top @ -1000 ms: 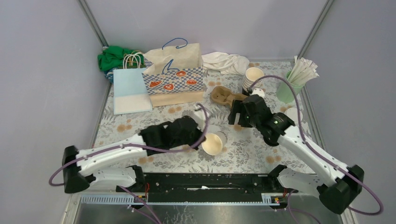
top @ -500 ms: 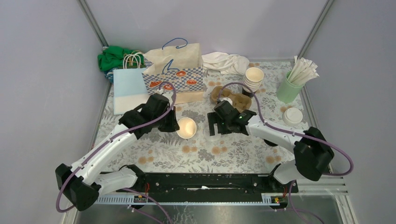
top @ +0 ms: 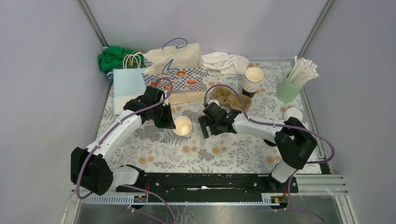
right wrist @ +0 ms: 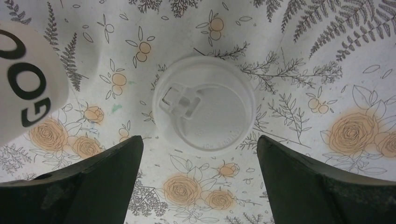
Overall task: Pack the takeout coffee
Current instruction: Adjust the coffee cup at the center of the board, then close the cup lid on the coffee cup.
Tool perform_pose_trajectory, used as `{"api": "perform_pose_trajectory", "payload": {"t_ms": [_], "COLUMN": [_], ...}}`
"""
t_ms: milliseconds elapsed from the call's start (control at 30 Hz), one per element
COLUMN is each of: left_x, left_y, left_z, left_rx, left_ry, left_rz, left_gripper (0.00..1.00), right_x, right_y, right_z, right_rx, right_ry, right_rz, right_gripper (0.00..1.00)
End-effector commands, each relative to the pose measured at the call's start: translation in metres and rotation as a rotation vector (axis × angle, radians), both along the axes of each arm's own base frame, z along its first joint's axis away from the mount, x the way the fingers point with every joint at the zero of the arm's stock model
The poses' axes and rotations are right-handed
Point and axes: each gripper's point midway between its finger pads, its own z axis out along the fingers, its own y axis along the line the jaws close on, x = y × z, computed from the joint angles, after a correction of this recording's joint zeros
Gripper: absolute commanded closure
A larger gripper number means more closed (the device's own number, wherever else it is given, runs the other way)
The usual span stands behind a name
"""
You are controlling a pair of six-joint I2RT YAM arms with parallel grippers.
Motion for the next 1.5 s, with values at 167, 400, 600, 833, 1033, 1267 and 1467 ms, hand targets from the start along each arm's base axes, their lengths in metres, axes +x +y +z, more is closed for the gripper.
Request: {"api": "perform_pose_trajectory", "payload": {"t_ms": [167, 400, 600, 833, 1033, 1267, 1467], "left_x": [0.009, 0.009, 0.012, 0.015, 0.011, 0.003, -0.002], "left_y": [-0.011, -0.012, -0.011, -0.008, 0.001, 0.016, 0.021], "left_z": [-0.004, -0.010, -0.001, 0.027, 0.043, 0.049, 0.036], "left_rx": [-0.040, -0.034, -0.041, -0.060, -0.048, -0.037, -0.047], "left_ry": [0.041, 0.063, 0.031, -0.066, -0.132, -0.185, -0.185], "left_rz": [-0.047, -0.045, -0.037, -0.008, 0.019, 0.070, 0.108], "left_gripper": [0.86, 0.78, 0.59, 0.42, 0.36, 0.35, 0.35], "right_x": [0.019, 0.020, 0.019, 0.019, 0.018, 0.018, 0.024], "right_y": [0.013, 0.014, 0.016, 0.018, 0.017, 0.019, 0.015], "right_z": [-0.003, -0.011, -0.016, -0.016, -0.023, -0.022, 0.011], "right_rx": [-0.045, -0.047, -0.045, -0.041, -0.056, -0.046, -0.033], "right_ry": [-0.046, -0.031, -0.011, -0.004, 0.019, 0.023, -0.041], "right_rz": [0.054, 0.043, 0.044, 0.040, 0.033, 0.032, 0.019], "right_gripper": [0.00, 0.00, 0.02, 0.08, 0.02, 0.13, 0.17]}}
